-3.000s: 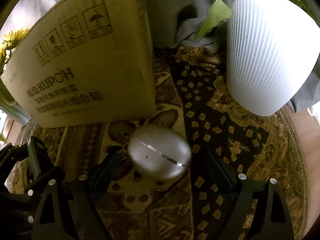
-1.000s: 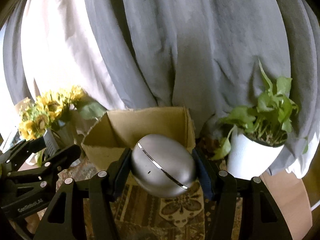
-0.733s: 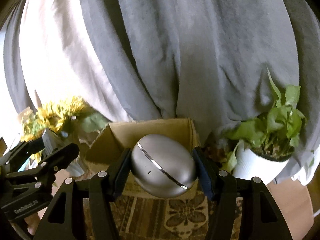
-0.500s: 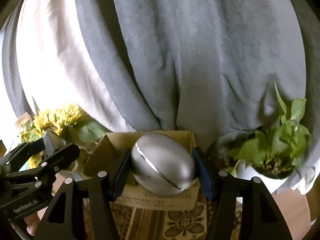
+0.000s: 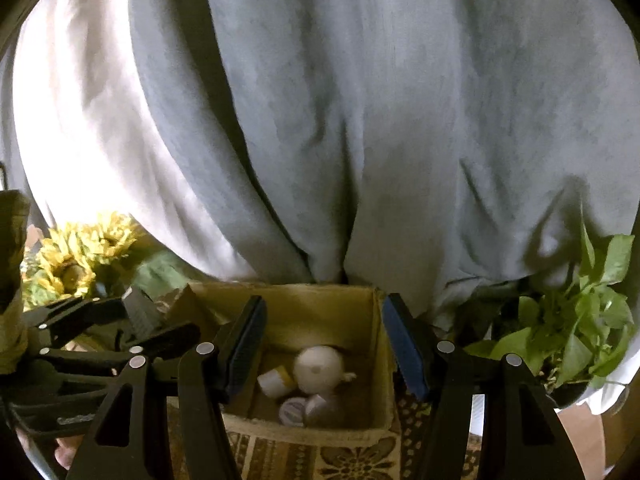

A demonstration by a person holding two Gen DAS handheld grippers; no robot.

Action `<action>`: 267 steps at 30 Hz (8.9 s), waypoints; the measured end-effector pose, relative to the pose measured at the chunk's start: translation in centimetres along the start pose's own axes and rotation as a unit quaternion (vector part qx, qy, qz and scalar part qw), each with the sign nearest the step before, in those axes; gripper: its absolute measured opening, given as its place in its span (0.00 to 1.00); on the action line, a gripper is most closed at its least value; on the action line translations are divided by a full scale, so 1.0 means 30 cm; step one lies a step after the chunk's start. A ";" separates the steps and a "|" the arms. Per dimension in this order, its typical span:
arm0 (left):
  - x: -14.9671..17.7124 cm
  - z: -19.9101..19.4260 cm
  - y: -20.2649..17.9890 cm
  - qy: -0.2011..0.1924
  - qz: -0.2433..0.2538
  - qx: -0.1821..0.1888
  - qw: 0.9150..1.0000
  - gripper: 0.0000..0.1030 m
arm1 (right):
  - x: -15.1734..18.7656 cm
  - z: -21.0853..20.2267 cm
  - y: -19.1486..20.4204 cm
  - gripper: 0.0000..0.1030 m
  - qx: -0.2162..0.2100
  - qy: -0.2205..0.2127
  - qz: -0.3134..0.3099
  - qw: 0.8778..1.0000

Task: Organize rigid objects
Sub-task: 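Open the right tool to drop the stone while the left tool releases the black object, then withdraw both tools from the box toward the remote and wooden piece, then grasp the wooden-handled piece with the left tool while the right tool moves over the remote, then grasp the bagged white remote with the right tool, then carry the wooden piece with the left tool while the right tool carries the remote to the box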

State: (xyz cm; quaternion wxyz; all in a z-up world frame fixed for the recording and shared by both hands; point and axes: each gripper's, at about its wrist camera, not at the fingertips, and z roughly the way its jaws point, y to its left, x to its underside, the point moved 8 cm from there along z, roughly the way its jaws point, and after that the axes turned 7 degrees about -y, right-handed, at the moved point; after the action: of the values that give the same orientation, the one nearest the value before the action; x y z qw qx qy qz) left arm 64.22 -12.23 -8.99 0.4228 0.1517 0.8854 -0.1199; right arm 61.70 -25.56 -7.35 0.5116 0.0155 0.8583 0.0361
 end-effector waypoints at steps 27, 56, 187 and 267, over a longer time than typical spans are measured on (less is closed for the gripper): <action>0.211 -0.382 -0.013 -0.079 0.025 -0.094 0.992 0.94 | 0.112 -0.315 0.016 0.91 0.050 -0.041 0.013 0.998; 0.619 -0.523 -0.101 -0.073 0.062 -0.032 0.995 0.99 | 0.497 -0.630 0.073 0.91 0.076 -0.009 0.072 0.994; 1.193 -0.514 -0.192 0.014 -0.189 -0.403 0.895 0.54 | 1.107 -0.374 0.352 0.47 -0.449 0.144 -0.346 0.811; 0.440 -0.666 -0.188 -0.169 0.009 -0.111 0.979 0.54 | 0.367 -0.678 0.125 0.36 -0.098 -0.063 -0.029 0.993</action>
State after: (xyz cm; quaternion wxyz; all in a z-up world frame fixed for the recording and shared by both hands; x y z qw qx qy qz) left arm 40.03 -8.44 -6.61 0.5819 0.0893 0.8073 -0.0413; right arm 38.54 -22.06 -7.07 0.5646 -0.0572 0.8167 0.1046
